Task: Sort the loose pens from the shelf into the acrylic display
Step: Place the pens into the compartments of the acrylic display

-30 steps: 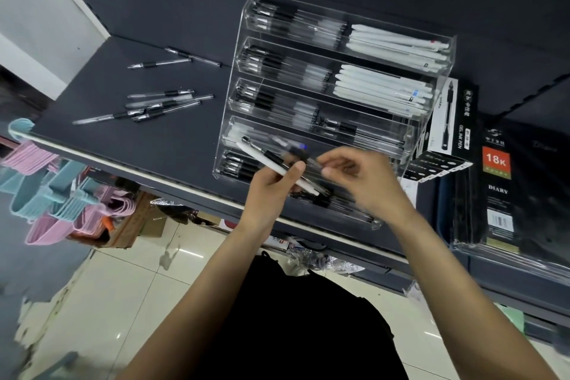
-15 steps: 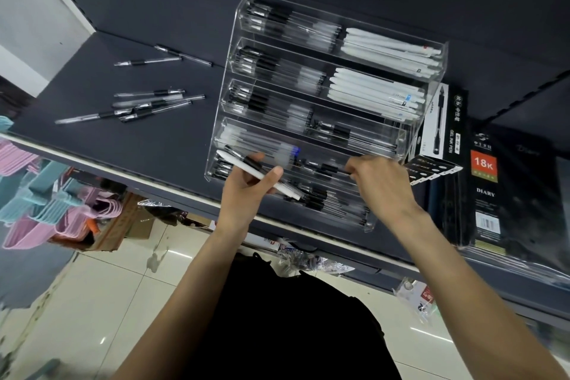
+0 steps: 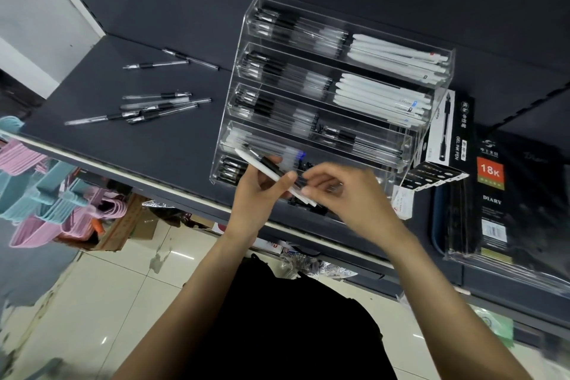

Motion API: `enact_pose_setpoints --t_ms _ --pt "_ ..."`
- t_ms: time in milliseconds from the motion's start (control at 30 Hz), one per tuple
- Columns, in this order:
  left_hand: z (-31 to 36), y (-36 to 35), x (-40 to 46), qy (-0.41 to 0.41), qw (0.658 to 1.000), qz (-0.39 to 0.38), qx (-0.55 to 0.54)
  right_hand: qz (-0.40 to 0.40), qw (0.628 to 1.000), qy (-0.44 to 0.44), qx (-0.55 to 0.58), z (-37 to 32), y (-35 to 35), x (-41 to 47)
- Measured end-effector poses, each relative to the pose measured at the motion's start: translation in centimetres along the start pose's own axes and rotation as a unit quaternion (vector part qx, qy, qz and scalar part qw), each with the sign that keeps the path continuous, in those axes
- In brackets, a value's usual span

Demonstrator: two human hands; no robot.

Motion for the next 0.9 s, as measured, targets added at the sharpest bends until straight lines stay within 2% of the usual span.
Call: enact_pose_setpoints --t_ms 133,200,267,333,367,533,600,700,900 --pt "0.4 -0.8 -0.1 -0.026 0.999 -0.028 0.010 0.006 0.994 -0.026 0.106 0.6 -0.2 0.1" --pt "0.3 -1.0 0.0 -0.024 0.999 -0.036 0.001 0.031 0.993 -0.037 0.103 1.4 0.9 -0.2" --pt "0.1 -0.7 0.1 -0.006 0.999 -0.034 -0.021 0.103 0.994 -0.014 -0.019 2.3 2.9 -0.6" --pt "0.0 -0.2 0.2 0.002 0.999 -0.030 -0.028 0.162 0.966 0.047 -0.195 2.9 4.4 -0.9" --pt "0.1 0.2 0.2 0.004 0.999 -0.026 -0.030 0.166 0.949 0.063 -0.259 3.3 4.7 -1.0" --pt "0.3 1.7 0.3 -0.002 0.999 0.024 -0.037 0.105 0.901 0.045 -0.419 5.6 3.6 0.6" --pt "0.4 2.1 0.4 -0.009 0.998 0.030 -0.047 0.055 0.881 0.012 -0.470 6.5 2.7 1.4" --pt "0.3 2.5 0.3 -0.013 0.998 0.034 -0.055 0.010 0.871 -0.032 -0.490 7.0 1.8 1.7" --pt "-0.3 2.3 0.0 0.000 0.997 0.031 -0.064 -0.025 0.865 -0.066 -0.497 6.0 1.7 1.6"
Point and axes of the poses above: each hand's wrist, its own x-axis towards the middle knuckle, its own y-axis out of the back of the hand, z = x × y, the point moved 5 cm from there along x, towards the middle knuckle, and after that the axes turned 2 degrees about z, right-handed, at the moved point
